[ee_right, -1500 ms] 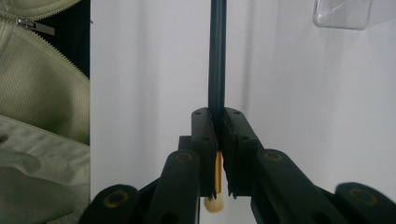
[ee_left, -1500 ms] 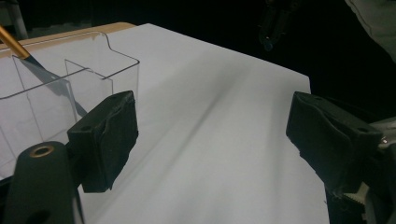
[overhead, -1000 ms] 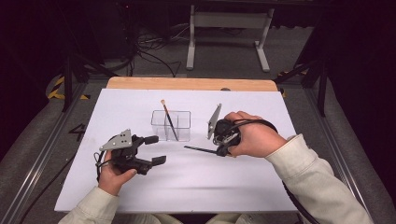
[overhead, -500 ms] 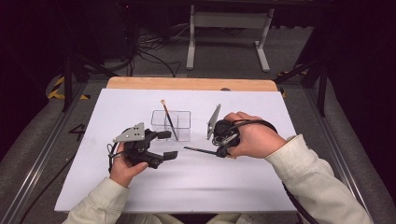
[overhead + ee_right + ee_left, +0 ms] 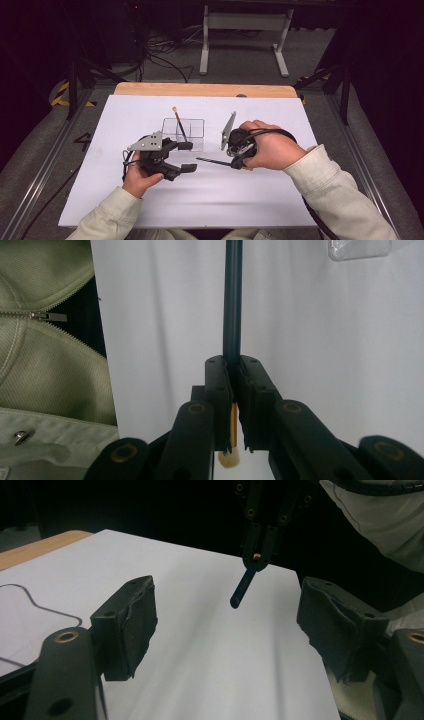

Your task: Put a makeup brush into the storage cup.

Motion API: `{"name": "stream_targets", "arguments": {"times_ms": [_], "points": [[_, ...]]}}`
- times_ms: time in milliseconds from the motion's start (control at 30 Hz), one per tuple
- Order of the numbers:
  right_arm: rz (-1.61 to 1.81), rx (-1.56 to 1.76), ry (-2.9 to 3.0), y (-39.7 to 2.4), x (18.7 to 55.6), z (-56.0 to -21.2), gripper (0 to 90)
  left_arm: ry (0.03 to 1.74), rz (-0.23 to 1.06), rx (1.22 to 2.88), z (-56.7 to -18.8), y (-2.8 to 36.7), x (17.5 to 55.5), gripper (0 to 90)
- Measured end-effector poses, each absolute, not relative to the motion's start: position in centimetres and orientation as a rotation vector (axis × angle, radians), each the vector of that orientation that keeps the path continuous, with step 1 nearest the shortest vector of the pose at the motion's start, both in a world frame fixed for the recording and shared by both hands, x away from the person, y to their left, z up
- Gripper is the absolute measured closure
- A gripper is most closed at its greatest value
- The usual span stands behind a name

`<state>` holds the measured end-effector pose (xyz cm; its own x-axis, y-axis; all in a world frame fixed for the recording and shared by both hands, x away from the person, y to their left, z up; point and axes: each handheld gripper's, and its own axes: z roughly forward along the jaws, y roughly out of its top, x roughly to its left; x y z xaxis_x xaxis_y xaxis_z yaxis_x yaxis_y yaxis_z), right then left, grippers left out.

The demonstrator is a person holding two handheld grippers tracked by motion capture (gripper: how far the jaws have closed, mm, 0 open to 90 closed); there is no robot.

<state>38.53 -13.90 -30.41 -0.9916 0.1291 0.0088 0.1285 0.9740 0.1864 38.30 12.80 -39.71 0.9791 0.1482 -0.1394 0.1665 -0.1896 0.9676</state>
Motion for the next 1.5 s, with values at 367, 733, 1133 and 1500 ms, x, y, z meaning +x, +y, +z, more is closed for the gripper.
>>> {"name": "stream_targets", "arguments": {"times_ms": [367, 733, 1133, 1500], "points": [[0.314, 0.176, 3.126, -13.2, 38.5, -30.8, 83.9, 0.192, -0.052, 1.772, -39.8, 12.4, 38.3, 28.3], [0.33, 0.129, 3.132, -12.3, 38.4, -31.0, 83.9, 0.156, -0.085, 1.8, -39.9, 12.1, 38.2, 36.4], [0.334, 0.096, 3.128, -11.8, 38.3, -31.2, 83.9, 0.142, -0.118, 1.806, -40.1, 12.1, 38.2, 51.3], [0.296, 0.063, 3.121, -11.4, 38.1, -31.1, 84.0, 0.143, -0.121, 1.845, -40.2, 12.0, 38.2, 65.3]]}}
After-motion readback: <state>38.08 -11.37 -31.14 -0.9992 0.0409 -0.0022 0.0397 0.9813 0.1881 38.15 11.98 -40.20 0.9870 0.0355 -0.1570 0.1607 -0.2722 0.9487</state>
